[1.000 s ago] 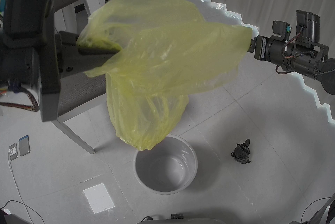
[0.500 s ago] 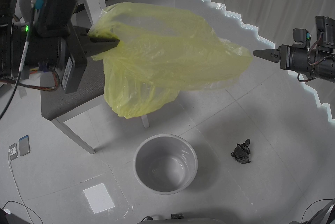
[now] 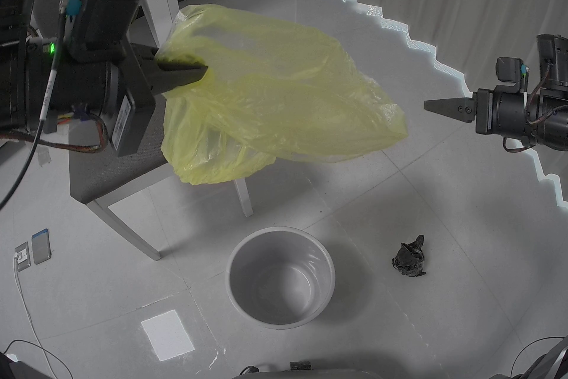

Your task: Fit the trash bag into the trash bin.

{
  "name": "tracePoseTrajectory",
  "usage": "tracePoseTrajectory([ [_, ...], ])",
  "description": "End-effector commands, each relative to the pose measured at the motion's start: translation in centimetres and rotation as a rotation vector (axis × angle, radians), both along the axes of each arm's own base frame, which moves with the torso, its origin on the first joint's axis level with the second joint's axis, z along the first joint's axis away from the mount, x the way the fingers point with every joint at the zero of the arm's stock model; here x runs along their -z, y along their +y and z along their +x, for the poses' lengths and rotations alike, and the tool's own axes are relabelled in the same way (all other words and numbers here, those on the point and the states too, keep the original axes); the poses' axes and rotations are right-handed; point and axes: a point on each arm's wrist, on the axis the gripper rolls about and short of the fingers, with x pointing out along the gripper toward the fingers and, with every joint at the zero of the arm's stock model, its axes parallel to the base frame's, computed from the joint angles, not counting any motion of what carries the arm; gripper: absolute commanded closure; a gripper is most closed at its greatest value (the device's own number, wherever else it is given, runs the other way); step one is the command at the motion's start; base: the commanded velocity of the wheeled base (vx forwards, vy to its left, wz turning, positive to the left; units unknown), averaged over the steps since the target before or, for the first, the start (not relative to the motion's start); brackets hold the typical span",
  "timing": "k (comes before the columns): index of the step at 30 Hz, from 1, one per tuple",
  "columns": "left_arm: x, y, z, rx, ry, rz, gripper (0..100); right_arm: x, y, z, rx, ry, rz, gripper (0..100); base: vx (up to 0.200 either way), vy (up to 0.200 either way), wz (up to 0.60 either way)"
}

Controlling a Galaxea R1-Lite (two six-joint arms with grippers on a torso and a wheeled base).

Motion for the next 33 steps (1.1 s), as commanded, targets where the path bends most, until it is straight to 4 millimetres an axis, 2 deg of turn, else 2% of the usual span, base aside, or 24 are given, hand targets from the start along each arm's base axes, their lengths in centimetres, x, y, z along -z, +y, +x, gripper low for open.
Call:
tracePoseTrajectory([
  [1, -0.1, -0.2, -0.4, 0.022, 0.001, -0.011, 100, 1.1, 2.2, 1.6, -0.053, 0.017, -0.003, 0, 0.0, 0.0, 0.0],
  [6, -0.1, -0.4, -0.3, 0.028, -0.012, -0.022, 100, 2.6, 4.1, 3.3, -0.097, 0.047, -0.009, 0, 0.0, 0.0, 0.0],
  [12, -0.3, -0.4, -0.4, 0.035, -0.022, -0.034, 100, 4.3, 5.4, 7.1, -0.098, 0.079, -0.016, 0, 0.0, 0.0, 0.0],
  [14, -0.3, -0.4, -0.4, 0.037, -0.023, -0.035, 100, 4.9, 5.7, 7.8, -0.1, 0.094, -0.02, 0, 0.0, 0.0, 0.0],
  [16, -0.3, -0.3, -0.5, 0.033, -0.022, -0.036, 100, 5.5, 5.8, 8.0, -0.098, 0.108, -0.025, 0, 0.0, 0.0, 0.0],
  [20, -0.1, -0.6, -0.1, 0.033, -0.025, -0.038, 100, 6.6, 5.6, 7.2, -0.106, 0.151, -0.042, 0, 0.0, 0.0, 0.0],
  [24, 0.0, -1.2, 0.4, 0.036, -0.042, -0.053, 100, 6.4, 5.7, 6.7, -0.113, 0.146, -0.039, 0, 0.0, 0.0, 0.0],
  [25, 0.1, -1.2, 0.5, 0.036, -0.041, -0.052, 100, 6.5, 5.7, 6.7, -0.113, 0.147, -0.04, 100, 0.0, 0.0, 0.0],
  [33, -0.3, -1.2, 0.5, 0.031, -0.04, -0.075, 100, 7.0, 6.4, 6.3, -0.127, 0.165, -0.045, 100, 0.0, 0.0, 0.0],
])
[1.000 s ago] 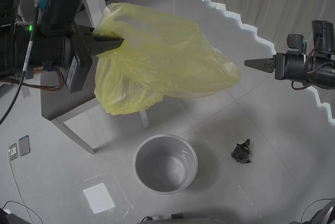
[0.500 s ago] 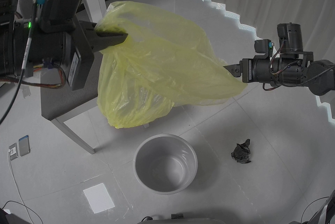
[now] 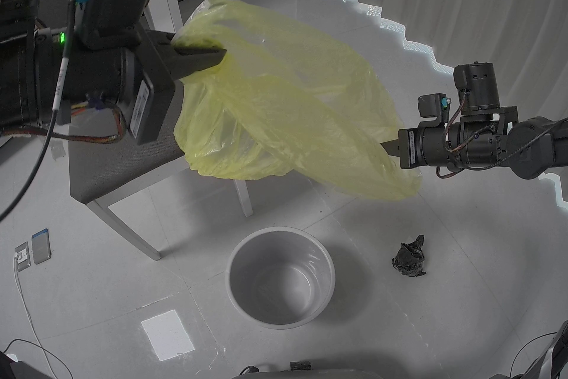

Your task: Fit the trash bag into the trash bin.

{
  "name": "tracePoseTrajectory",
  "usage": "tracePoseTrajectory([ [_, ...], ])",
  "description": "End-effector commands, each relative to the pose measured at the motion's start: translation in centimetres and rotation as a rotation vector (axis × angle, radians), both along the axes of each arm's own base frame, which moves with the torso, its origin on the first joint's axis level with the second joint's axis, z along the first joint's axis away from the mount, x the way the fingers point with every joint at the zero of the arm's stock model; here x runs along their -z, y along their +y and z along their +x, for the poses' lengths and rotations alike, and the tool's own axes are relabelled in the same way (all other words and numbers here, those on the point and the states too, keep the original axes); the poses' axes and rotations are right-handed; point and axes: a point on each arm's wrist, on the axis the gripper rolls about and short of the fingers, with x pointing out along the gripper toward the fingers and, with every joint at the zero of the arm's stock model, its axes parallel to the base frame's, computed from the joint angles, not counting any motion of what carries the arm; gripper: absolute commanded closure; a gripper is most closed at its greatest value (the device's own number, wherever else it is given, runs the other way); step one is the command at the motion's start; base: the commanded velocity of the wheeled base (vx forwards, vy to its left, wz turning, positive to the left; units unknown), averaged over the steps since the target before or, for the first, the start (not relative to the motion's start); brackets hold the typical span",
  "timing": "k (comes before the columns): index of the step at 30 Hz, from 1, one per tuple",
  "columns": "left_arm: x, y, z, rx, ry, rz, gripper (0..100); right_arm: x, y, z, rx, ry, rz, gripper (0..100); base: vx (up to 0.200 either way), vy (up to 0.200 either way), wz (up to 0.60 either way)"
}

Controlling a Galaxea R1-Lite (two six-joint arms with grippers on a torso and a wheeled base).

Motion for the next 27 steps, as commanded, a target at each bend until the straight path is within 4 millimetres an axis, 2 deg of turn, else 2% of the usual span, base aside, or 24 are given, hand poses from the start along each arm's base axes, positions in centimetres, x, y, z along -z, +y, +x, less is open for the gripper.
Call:
tracePoseTrajectory([
  [1, -0.2, -0.2, 0.2, -0.001, 0.0, -0.009, 100, 0.1, 0.2, -0.3, -0.005, 0.002, -0.002, 100, 0.0, 0.0, 0.0],
  [6, 0.4, -0.6, 1.0, -0.047, 0.022, -0.038, 100, -0.2, -0.1, -1.3, -0.004, 0.002, -0.003, 100, 0.0, 0.0, 0.0],
  [10, 1.2, -0.7, 1.2, -0.239, 0.06, -0.224, 100, -0.1, -0.5, -2.5, 0.033, 0.007, -0.023, 100, 0.0, 0.0, 0.0],
  [12, 1.6, -1.0, 1.0, -0.261, 0.072, -0.277, 100, 0.0, -0.5, -2.8, 0.042, 0.011, -0.031, 100, 0.0, 0.0, 0.0],
  [13, 2.0, -1.0, 0.3, -0.261, 0.081, -0.367, 100, 0.3, -0.3, -3.3, 0.058, 0.028, -0.031, 100, 0.0, 0.0, 0.0],
  [15, 2.7, 0.0, -0.7, -0.256, 0.082, -0.433, 100, 0.6, 0.0, -4.0, 0.077, 0.053, -0.019, 100, 0.0, 0.0, 0.0],
  [20, 6.8, 3.2, -1.3, -0.368, 0.223, -0.495, 100, 1.4, 0.6, -5.0, 0.087, 0.088, -0.028, 100, 0.0, 0.0, 0.0],
  [23, 9.8, 3.8, -1.5, -0.399, 0.341, -0.511, 100, 1.9, 1.2, -5.2, 0.088, 0.098, -0.043, 100, 0.0, 0.0, 0.0],
  [24, 9.9, 3.8, -1.5, -0.4, 0.344, -0.512, 100, 1.9, 1.2, -5.2, 0.088, 0.101, -0.044, 100, 0.0, 0.0, 0.0],
  [25, 11.2, 3.9, -1.7, -0.416, 0.385, -0.5, 100, 2.2, 1.4, -5.4, 0.1, 0.107, -0.053, 100, 0.0, 0.0, 0.0],
  [26, 11.3, 3.9, -1.8, -0.417, 0.386, -0.5, 100, 2.3, 1.5, -5.4, 0.101, 0.108, -0.056, 100, 0.0, 0.0, 0.0],
  [27, 12.7, 4.2, -2.1, -0.433, 0.423, -0.485, 100, 2.8, 1.6, -5.7, 0.117, 0.123, -0.079, 100, 0.0, 0.0, 0.0],
])
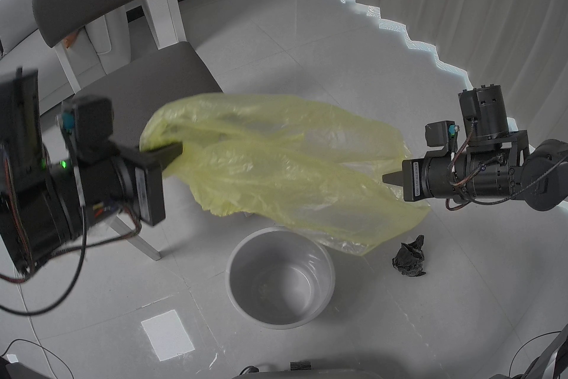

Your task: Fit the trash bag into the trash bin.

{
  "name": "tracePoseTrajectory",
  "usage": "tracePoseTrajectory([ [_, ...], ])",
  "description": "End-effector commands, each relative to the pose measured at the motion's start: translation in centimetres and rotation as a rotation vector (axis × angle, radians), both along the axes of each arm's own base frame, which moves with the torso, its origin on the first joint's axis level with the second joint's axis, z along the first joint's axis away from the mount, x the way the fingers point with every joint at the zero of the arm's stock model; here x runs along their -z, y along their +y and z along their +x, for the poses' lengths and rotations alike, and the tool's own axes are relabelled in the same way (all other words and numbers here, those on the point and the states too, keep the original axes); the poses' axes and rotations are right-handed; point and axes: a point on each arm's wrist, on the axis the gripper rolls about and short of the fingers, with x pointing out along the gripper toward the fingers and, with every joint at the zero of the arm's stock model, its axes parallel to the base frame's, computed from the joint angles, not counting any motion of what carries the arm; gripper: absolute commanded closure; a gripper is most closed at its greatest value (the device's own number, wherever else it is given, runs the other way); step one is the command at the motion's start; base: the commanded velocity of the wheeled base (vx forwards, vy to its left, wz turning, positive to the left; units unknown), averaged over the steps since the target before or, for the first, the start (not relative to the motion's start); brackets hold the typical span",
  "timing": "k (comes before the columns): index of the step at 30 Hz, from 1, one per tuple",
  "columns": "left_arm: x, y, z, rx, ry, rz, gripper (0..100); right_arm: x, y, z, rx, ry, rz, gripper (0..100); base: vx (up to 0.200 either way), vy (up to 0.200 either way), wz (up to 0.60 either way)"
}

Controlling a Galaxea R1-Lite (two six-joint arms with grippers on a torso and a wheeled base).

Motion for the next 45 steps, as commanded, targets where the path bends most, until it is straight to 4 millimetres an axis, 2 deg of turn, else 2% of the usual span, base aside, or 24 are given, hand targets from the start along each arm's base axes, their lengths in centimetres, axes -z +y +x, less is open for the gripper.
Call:
tracePoseTrajectory([
  [1, 4.0, 2.2, -1.8, -0.044, 0.112, -0.033, 100, 1.4, 0.9, -1.5, 0.021, 0.043, -0.047, 100, 0.0, 0.0, 0.0],
  [6, 7.7, 2.0, -2.6, -0.049, 0.271, -0.077, 100, 4.5, 0.7, -2.3, 0.055, 0.122, -0.137, 100, 0.0, 0.0, 0.0],
  [11, 10.3, 0.9, -1.5, -0.078, 0.375, -0.114, 100, 6.9, 0.7, -2.4, 0.066, 0.185, -0.184, 100, 0.0, 0.0, 0.0],
  [14, 11.6, 0.4, -0.8, -0.083, 0.392, -0.11, 100, 8.3, 0.7, -1.8, 0.072, 0.202, -0.192, 100, 0.0, 0.0, 0.0],
  [17, 13.7, -0.5, 0.3, -0.093, 0.401, -0.101, 100, 10.8, 0.8, -0.3, 0.094, 0.199, -0.186, 100, 0.0, 0.0, 0.0],
  [26, 17.3, -1.1, 1.8, -0.123, 0.434, -0.084, 100, 14.6, 1.3, 1.8, 0.1, 0.212, -0.182, 100, 0.0, 0.0, 0.0],
  [31, 18.9, -1.5, 2.6, -0.153, 0.478, -0.097, 100, 16.1, 1.3, 2.8, 0.094, 0.223, -0.168, 100, 0.0, 0.0, 0.0],
  [39, 22.5, -1.7, 5.9, -0.215, 0.471, -0.129, 100, 18.1, 1.2, 5.8, 0.101, 0.205, -0.13, 100, 0.0, 0.0, 0.0],
  [41, 23.2, -1.6, 6.1, -0.218, 0.487, -0.122, 100, 18.6, 1.2, 6.2, 0.094, 0.215, -0.126, 100, 0.0, 0.0, 0.0],
  [45, 23.5, -1.4, 5.1, -0.205, 0.517, -0.103, 100, 18.9, 1.3, 5.9, 0.088, 0.228, -0.135, 100, 0.0, 0.0, 0.0],
])
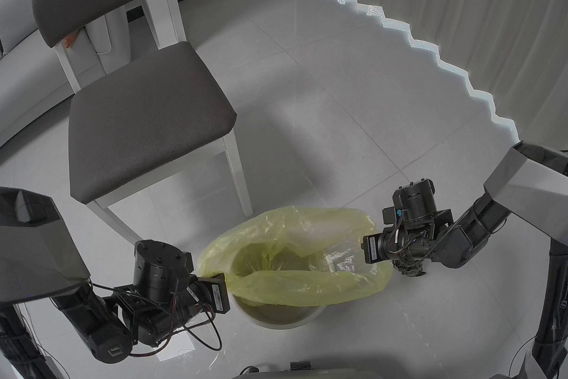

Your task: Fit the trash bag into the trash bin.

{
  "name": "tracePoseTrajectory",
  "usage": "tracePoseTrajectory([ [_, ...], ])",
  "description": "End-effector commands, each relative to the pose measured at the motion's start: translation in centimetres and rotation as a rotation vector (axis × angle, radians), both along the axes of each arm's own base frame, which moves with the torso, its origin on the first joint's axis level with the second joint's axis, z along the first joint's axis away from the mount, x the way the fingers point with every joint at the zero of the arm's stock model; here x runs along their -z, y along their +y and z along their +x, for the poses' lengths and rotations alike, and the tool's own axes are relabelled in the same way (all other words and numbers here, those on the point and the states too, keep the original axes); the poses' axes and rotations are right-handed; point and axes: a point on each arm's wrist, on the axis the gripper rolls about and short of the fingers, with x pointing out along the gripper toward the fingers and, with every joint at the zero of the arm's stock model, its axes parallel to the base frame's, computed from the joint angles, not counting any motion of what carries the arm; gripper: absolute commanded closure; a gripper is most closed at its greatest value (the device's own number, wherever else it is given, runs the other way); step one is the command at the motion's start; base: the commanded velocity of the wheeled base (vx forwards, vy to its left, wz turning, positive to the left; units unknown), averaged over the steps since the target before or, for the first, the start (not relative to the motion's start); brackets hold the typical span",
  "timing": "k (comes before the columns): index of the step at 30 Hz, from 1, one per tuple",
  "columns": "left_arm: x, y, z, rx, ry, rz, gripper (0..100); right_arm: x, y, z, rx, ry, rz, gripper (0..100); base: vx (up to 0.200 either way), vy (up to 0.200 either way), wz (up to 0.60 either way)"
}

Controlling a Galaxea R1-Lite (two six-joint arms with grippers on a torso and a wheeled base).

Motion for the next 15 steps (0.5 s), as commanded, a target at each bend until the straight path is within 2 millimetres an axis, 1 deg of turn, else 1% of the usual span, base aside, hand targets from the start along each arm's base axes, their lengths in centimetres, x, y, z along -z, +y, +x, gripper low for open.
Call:
tracePoseTrajectory([
  [1, 2.1, 0.8, -1.2, 0.01, 0.098, 0.051, 100, 2.0, 0.0, -0.6, -0.012, 0.061, -0.026, 100, 0.0, 0.0, 0.0],
  [3, 2.7, 1.4, -1.7, 0.016, 0.138, 0.055, 100, 2.1, 0.1, -1.4, -0.029, 0.074, -0.036, 100, 0.0, 0.0, 0.0],
  [5, 3.6, 1.7, -2.2, 0.015, 0.188, 0.069, 100, 2.3, 0.4, -2.1, -0.046, 0.088, -0.045, 100, 0.0, 0.0, 0.0],
  [10, 4.6, 1.7, -4.2, 0.039, 0.231, 0.062, 100, 3.1, 0.8, -3.8, -0.075, 0.13, -0.065, 100, 0.0, 0.0, 0.0],
  [11, 4.8, 1.7, -4.3, 0.041, 0.234, 0.064, 100, 3.2, 0.8, -3.9, -0.077, 0.134, -0.068, 100, 0.0, 0.0, 0.0],
  [15, 6.8, 1.8, -4.0, 0.031, 0.265, 0.089, 100, 3.7, 0.9, -4.4, -0.084, 0.153, -0.079, 100, 0.0, 0.0, 0.0],
])
